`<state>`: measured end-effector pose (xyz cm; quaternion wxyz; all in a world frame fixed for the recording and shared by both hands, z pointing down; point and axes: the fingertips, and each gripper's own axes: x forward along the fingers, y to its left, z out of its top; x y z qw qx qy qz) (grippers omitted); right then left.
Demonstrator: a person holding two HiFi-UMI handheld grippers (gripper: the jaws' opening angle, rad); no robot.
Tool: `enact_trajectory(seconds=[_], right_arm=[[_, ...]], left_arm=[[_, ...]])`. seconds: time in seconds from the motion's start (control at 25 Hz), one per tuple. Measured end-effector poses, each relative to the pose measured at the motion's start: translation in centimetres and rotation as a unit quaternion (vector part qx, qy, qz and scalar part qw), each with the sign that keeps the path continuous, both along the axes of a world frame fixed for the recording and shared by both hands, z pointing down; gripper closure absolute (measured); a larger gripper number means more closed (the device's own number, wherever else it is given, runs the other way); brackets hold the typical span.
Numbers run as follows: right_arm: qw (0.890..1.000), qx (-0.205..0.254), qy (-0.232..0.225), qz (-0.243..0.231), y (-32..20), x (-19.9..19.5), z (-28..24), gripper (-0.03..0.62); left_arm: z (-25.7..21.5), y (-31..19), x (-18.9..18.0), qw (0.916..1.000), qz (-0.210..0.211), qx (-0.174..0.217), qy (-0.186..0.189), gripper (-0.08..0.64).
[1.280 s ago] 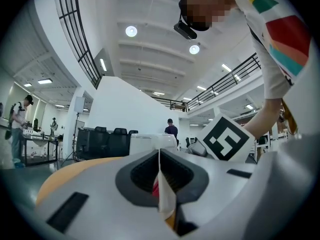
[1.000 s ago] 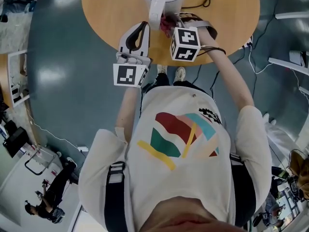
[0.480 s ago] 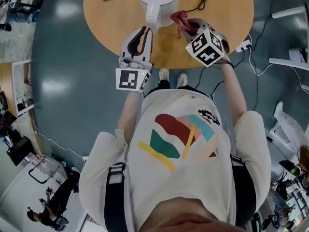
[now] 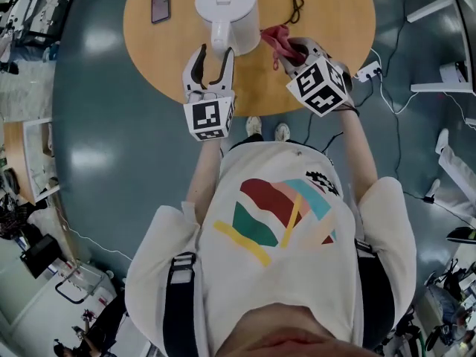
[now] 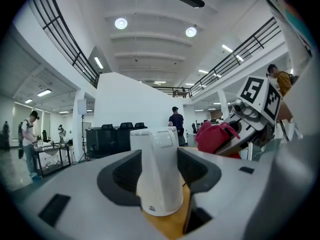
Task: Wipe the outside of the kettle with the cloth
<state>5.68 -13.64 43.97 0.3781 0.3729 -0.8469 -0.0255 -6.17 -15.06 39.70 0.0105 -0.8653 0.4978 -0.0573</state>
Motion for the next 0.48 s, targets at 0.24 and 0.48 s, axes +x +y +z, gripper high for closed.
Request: enact_trajectory(seconds=[0.24,0.48], right_arm=[[1.0,-0.006,-0.001,0.002,0.1,1.0,0.3,0.554],[1.0,-0.003,0.007,-0.009,-0.5,0.3,0.2,0.554]], left_arm=[[0.1,-0.3,-2.0,0.9997,-0.013,0.016,0.011,0.298],[-0.2,-4.6,-7.4,0.9979,-0.059,0.027,0.002,0.298]])
